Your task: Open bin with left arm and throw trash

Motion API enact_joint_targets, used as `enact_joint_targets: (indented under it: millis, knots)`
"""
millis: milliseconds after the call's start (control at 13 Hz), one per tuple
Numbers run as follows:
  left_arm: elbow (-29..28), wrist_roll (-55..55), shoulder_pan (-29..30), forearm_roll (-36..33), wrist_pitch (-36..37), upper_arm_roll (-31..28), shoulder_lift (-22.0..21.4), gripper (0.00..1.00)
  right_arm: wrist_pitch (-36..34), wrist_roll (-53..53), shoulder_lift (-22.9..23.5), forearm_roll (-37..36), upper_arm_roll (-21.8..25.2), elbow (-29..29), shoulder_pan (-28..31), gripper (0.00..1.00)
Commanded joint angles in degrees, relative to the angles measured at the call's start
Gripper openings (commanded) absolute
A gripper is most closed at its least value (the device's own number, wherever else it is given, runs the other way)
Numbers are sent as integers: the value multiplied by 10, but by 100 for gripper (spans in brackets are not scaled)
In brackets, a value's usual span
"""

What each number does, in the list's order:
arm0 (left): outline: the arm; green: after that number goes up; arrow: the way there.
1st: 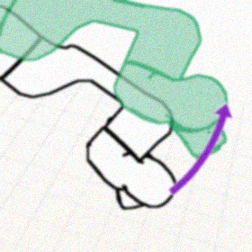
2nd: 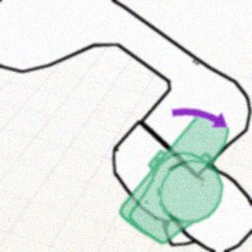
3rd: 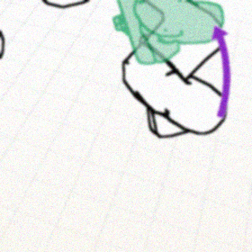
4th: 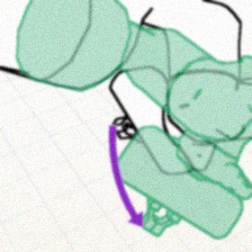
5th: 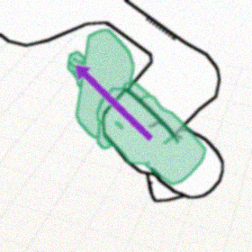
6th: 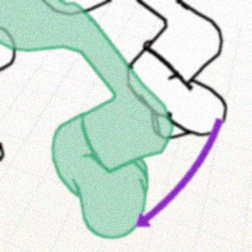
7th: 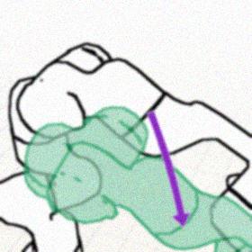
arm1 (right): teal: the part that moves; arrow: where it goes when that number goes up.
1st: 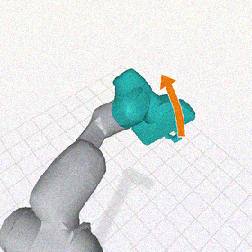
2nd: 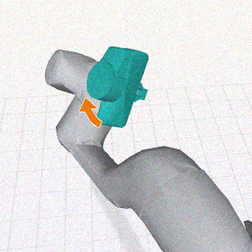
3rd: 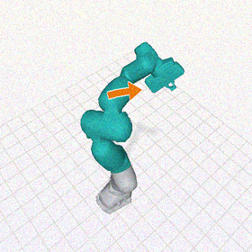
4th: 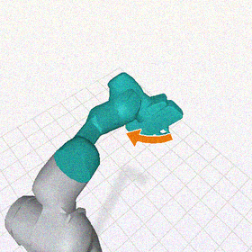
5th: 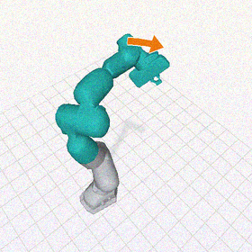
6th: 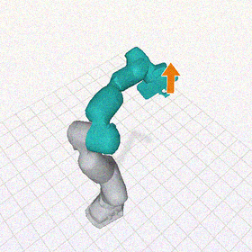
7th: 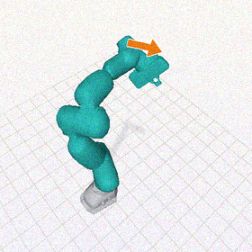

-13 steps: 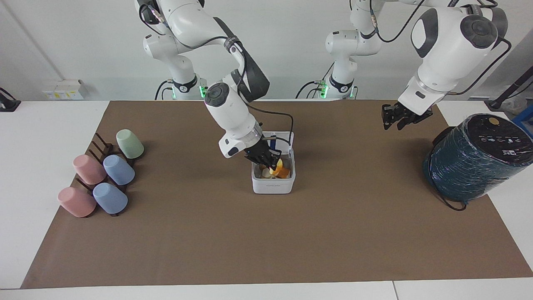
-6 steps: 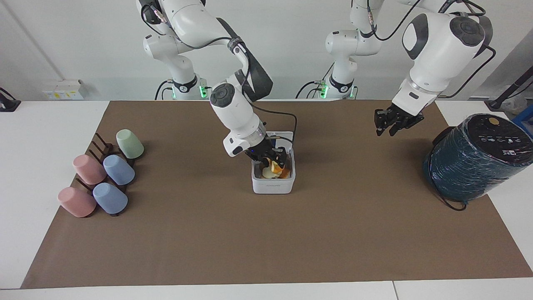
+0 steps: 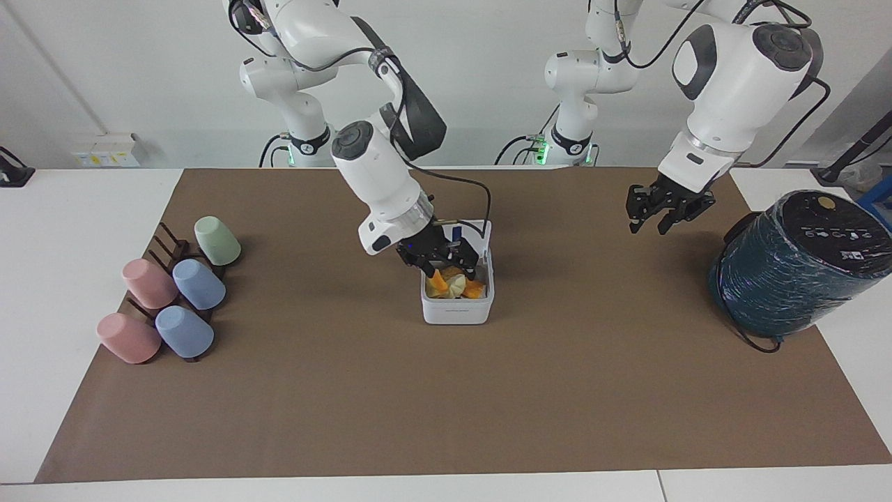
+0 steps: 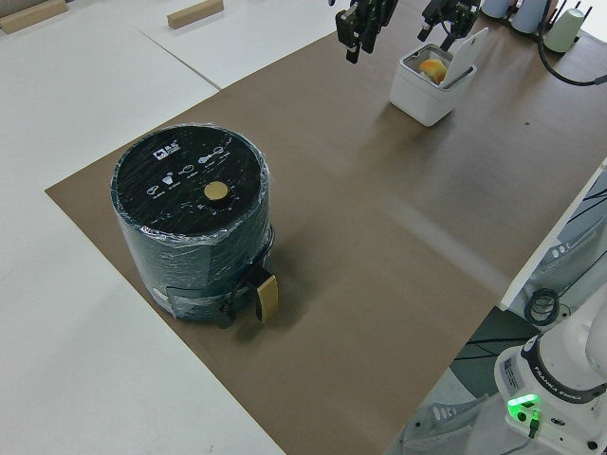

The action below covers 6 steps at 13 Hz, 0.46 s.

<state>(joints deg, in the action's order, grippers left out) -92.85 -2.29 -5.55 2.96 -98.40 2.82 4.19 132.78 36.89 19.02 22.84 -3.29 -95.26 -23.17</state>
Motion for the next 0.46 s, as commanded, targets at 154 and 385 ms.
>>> enact_joint_targets:
  millis: [154,385]
  knots:
    - [-24,11,-1,-1,-8,-6,-21,100,-10,-2,-23,-160,-4,7,57,100]
    - [-24,54,15,-1,-6,-9,-25,100,-58,-58,-33,-276,-5,10,94,100]
